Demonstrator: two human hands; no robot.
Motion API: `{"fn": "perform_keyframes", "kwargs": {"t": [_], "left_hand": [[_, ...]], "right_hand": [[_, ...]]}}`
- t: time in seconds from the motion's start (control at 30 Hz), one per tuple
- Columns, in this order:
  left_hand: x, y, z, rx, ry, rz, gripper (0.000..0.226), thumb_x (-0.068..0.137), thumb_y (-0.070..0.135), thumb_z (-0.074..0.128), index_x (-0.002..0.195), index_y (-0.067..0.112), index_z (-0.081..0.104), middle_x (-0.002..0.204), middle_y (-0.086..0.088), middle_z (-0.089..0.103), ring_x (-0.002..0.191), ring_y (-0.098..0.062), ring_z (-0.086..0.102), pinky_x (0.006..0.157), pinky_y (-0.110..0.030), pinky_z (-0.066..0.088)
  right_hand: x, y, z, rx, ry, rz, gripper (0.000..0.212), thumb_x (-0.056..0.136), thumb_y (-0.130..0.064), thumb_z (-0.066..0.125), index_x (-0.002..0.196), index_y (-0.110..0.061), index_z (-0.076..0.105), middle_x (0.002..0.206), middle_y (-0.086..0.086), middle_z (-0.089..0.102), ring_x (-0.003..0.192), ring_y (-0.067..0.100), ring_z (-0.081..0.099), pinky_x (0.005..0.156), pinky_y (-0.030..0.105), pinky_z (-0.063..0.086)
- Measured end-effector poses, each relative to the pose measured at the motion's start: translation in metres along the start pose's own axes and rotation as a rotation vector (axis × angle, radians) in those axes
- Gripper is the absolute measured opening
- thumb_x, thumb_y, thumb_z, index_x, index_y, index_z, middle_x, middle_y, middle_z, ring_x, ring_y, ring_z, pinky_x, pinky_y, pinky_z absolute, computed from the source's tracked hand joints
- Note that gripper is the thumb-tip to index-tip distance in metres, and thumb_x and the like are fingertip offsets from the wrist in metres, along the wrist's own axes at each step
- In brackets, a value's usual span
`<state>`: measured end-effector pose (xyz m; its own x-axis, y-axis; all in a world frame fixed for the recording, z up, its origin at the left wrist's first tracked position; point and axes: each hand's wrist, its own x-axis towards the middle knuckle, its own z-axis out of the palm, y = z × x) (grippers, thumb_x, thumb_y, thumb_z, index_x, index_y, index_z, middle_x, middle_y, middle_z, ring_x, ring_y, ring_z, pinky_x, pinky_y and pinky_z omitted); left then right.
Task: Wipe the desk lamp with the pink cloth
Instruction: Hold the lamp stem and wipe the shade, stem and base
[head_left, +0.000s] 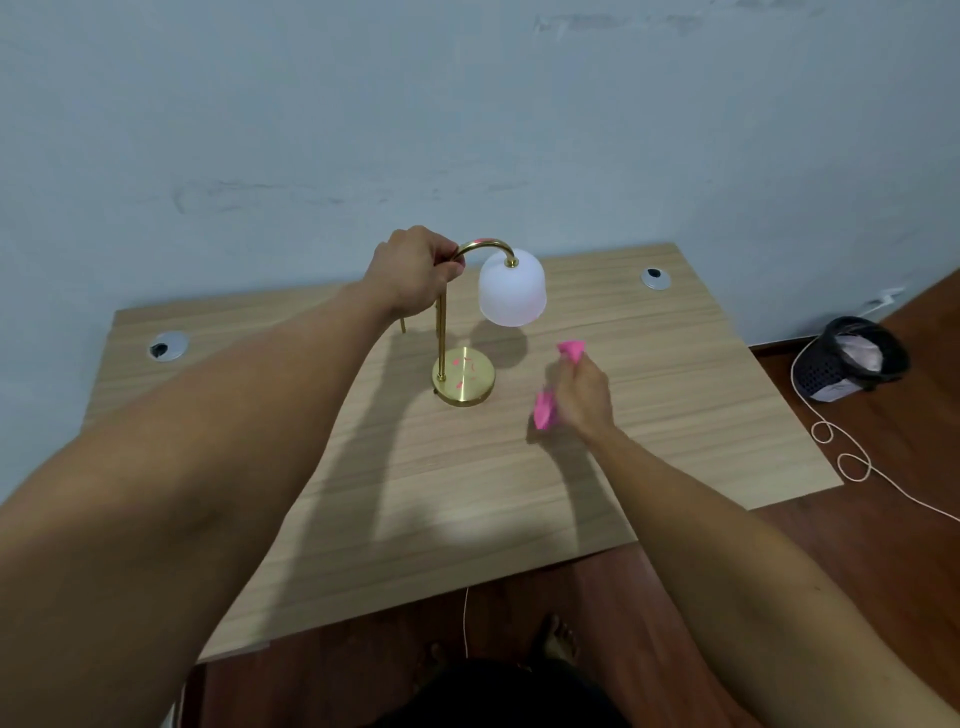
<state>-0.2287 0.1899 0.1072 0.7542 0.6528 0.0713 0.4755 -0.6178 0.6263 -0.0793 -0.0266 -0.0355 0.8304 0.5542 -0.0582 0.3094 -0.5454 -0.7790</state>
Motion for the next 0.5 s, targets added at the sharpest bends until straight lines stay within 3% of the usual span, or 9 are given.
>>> {"fn": "perform_keyframes", "kwargs": {"t": [0.07,0.13,0.23,0.3,0.4,0.5], "left_hand": [[-0.001,0.000,0.001,0.001,0.001,0.002,0.015,0.089,0.030,0.060,0.082,0.026,0.073,0.063,0.003,0.060,0.065,-0.024,0.055,0.079,-0.042,0.053],[0.000,0.000,0.001,0.001,0.000,0.001,0.014,0.089,0.030,0.060,0.081,0.027,0.072,0.062,0.004,0.059,0.065,-0.024,0.054,0.079,-0.043,0.053],[0.000,0.000,0.000,0.003,0.003,-0.003,0.014,0.089,0.030,0.061,0.083,0.027,0.073,0.064,0.004,0.061,0.066,-0.023,0.056,0.079,-0.043,0.055],[-0.001,0.000,0.000,0.005,-0.002,-0.005,0.014,0.089,0.030,0.061,0.084,0.027,0.073,0.066,0.003,0.062,0.069,-0.025,0.059,0.080,-0.043,0.055],[-0.002,0.001,-0.001,0.011,-0.004,-0.008,0.016,0.088,0.031,0.061,0.087,0.025,0.075,0.071,-0.001,0.068,0.078,-0.030,0.066,0.084,-0.045,0.056],[-0.002,0.000,-0.001,0.004,0.001,-0.016,0.016,0.087,0.033,0.060,0.086,0.026,0.075,0.076,-0.004,0.071,0.082,-0.030,0.069,0.086,-0.046,0.056]], "right_hand": [[0.013,-0.004,-0.009,0.368,0.070,0.492,0.043,0.106,-0.029,0.034,0.094,-0.005,0.068,0.101,0.016,0.074,0.099,0.036,0.072,0.090,0.048,0.059],[0.017,-0.018,-0.017,0.549,0.061,0.585,0.037,0.106,-0.028,0.036,0.094,-0.008,0.065,0.099,0.011,0.072,0.100,0.036,0.072,0.078,0.042,0.060],[0.012,-0.053,-0.013,0.624,0.119,0.301,0.037,0.109,-0.034,0.038,0.119,-0.010,0.066,0.108,0.008,0.071,0.108,0.033,0.069,0.090,0.045,0.057],[0.004,-0.073,-0.001,0.564,0.118,0.034,0.044,0.110,-0.036,0.037,0.142,-0.016,0.058,0.135,0.009,0.066,0.122,0.027,0.063,0.104,0.041,0.052],[-0.010,-0.084,0.032,0.415,0.068,-0.182,0.058,0.112,-0.034,0.034,0.166,-0.017,0.023,0.170,0.005,0.029,0.152,0.020,0.035,0.123,0.034,0.031],[-0.033,-0.079,0.067,0.355,0.075,-0.158,0.070,0.111,-0.037,0.032,0.167,-0.017,-0.004,0.176,0.002,-0.007,0.161,0.029,0.015,0.126,0.055,0.026]]}}
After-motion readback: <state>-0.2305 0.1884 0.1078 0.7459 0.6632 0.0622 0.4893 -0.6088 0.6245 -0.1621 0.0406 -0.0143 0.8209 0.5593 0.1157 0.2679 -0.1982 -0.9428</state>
